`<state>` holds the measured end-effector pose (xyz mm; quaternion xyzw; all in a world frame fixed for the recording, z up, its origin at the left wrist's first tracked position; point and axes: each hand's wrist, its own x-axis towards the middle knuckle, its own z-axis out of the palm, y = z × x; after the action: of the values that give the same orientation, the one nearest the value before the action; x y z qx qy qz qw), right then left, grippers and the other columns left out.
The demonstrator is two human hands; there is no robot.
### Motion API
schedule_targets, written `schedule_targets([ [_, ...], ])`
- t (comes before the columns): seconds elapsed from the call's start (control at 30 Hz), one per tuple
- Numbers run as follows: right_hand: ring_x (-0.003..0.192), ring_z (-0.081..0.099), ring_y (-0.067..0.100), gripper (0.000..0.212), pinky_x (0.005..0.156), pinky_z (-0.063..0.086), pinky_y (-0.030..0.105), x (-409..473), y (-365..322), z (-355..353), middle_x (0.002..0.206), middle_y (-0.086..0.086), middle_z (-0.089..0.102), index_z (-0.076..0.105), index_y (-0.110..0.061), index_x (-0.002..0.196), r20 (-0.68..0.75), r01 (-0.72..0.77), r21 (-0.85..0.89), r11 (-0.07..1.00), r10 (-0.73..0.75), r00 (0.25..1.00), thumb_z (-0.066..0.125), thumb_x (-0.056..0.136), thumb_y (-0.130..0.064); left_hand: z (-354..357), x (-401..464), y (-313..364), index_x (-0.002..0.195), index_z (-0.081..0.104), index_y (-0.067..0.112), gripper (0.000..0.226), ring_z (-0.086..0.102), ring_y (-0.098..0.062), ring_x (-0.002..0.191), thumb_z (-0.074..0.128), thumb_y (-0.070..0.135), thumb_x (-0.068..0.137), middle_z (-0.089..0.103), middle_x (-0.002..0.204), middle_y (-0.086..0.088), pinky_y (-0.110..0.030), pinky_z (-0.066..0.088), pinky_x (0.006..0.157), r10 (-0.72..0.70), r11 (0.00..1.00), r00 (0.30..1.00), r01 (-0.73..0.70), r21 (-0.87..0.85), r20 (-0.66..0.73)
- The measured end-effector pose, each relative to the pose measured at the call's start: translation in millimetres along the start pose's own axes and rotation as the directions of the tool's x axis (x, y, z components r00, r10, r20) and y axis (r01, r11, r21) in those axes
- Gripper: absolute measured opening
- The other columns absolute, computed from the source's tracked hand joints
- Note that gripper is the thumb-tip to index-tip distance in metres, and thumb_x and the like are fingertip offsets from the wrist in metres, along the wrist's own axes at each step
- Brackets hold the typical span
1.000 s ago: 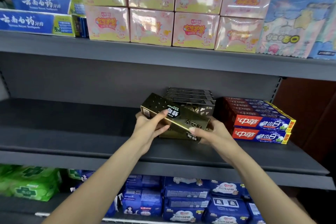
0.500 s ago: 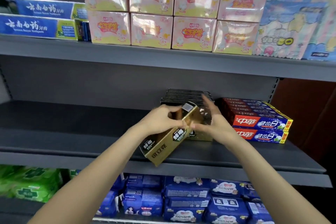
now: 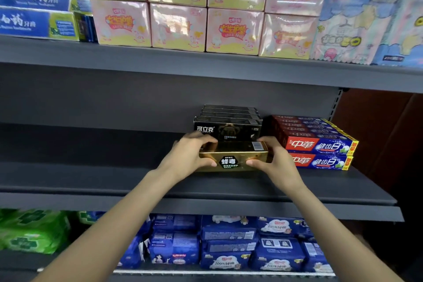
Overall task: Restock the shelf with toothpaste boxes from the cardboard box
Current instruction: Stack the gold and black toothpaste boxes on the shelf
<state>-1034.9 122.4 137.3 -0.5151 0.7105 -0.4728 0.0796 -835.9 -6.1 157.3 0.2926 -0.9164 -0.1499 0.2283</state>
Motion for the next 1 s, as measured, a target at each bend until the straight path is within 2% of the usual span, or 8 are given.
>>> schedule_targets([
  [0.1,0.116,0.048,0.016,0.059,0.089,0.039,0.021,3.5,1.7,4.7,0.128,0.002,0.05,0.05,-0.017,0.125,-0.045,-0.013,-0.169,0.986,0.005,0.999,0.079,0.073,-0.022,3.9,0.3,2.4,0.134,0.048,0.031,0.059,0.031,-0.02,0.128,0.07,0.038,0.08,0.044,0.132,0.003,-0.041,0.028,0.108,-0.003,0.995,1.0,0.004,0.104,-0.009],
  [0.2,0.124,0.042,0.022,0.06,0.096,0.039,0.028,5.5,5.8,5.2,0.134,0.002,0.046,0.053,-0.016,0.125,-0.033,-0.01,-0.289,0.957,0.001,0.999,0.079,0.072,-0.029,12.4,1.4,-2.1,0.134,0.048,0.031,0.058,0.032,-0.018,0.122,0.068,0.042,0.081,0.041,0.127,0.001,-0.034,0.031,0.104,0.007,0.989,1.0,-0.007,0.149,0.003],
  [0.37,0.125,0.044,0.024,0.063,0.101,0.043,0.037,1.6,6.8,9.4,0.138,0.002,0.046,0.049,-0.021,0.133,0.021,0.002,-0.428,0.904,0.007,1.0,0.075,0.076,-0.031,24.5,2.3,-6.7,0.137,0.045,0.034,0.059,0.032,-0.02,0.124,0.063,0.048,0.083,0.036,0.133,0.0,-0.038,0.032,0.107,0.005,0.982,0.999,-0.015,0.187,0.053],
  [0.53,0.129,0.04,0.022,0.061,0.106,0.031,0.034,-1.7,-11.9,20.2,0.142,-0.002,0.043,0.04,-0.029,0.139,0.14,0.14,-0.687,0.713,-0.06,0.988,0.065,0.084,-0.037,27.6,4.2,-10.6,0.139,0.041,0.033,0.059,0.031,-0.023,0.124,0.062,0.043,0.085,0.035,0.133,-0.003,-0.042,0.039,0.104,0.041,0.983,0.997,-0.052,0.174,0.067],
  [0.67,0.123,0.045,0.023,0.065,0.099,0.037,0.034,-3.0,-21.2,35.5,0.138,0.001,0.043,0.039,-0.025,0.137,0.087,0.072,-0.743,0.665,-0.011,0.996,0.067,0.081,-0.04,18.8,8.4,-13.8,0.14,0.039,0.031,0.055,0.032,-0.023,0.123,0.052,0.039,0.087,0.037,0.132,-0.003,-0.04,0.035,0.101,0.085,0.962,0.99,-0.11,0.25,0.11],
  [0.83,0.127,0.043,0.025,0.059,0.097,0.037,0.035,-5.3,-38.8,47.1,0.138,0.004,0.043,0.039,-0.019,0.135,0.029,-0.031,-0.776,0.63,0.084,0.996,0.065,0.083,-0.029,3.3,10.3,-8.2,0.137,0.043,0.025,0.049,0.04,-0.026,0.119,0.048,0.036,0.089,0.044,0.13,-0.005,-0.041,0.033,0.099,0.096,0.931,0.976,-0.157,0.329,0.195],
  [0.9,0.126,0.043,0.028,0.055,0.099,0.037,0.038,-8.5,-48.9,55.1,0.134,0.008,0.045,0.042,-0.015,0.133,0.027,-0.042,-0.741,0.67,0.092,0.995,0.063,0.083,-0.022,-2.7,4.0,-6.7,0.131,0.05,0.019,0.043,0.043,-0.027,0.118,0.048,0.032,0.09,0.047,0.13,-0.006,-0.041,0.036,0.096,0.098,0.93,0.982,-0.148,0.338,0.162],
  [1.0,0.124,0.043,0.028,0.053,0.1,0.041,0.039,-24.1,-70.9,69.5,0.132,0.009,0.046,0.042,-0.013,0.134,0.064,0.016,-0.617,0.787,0.03,0.997,0.061,0.084,-0.015,-16.1,-18.8,-8.3,0.124,0.054,0.017,0.035,0.048,-0.025,0.115,0.047,0.029,0.092,0.052,0.124,-0.005,-0.039,0.04,0.091,0.132,0.937,0.991,-0.129,0.325,0.014],
])
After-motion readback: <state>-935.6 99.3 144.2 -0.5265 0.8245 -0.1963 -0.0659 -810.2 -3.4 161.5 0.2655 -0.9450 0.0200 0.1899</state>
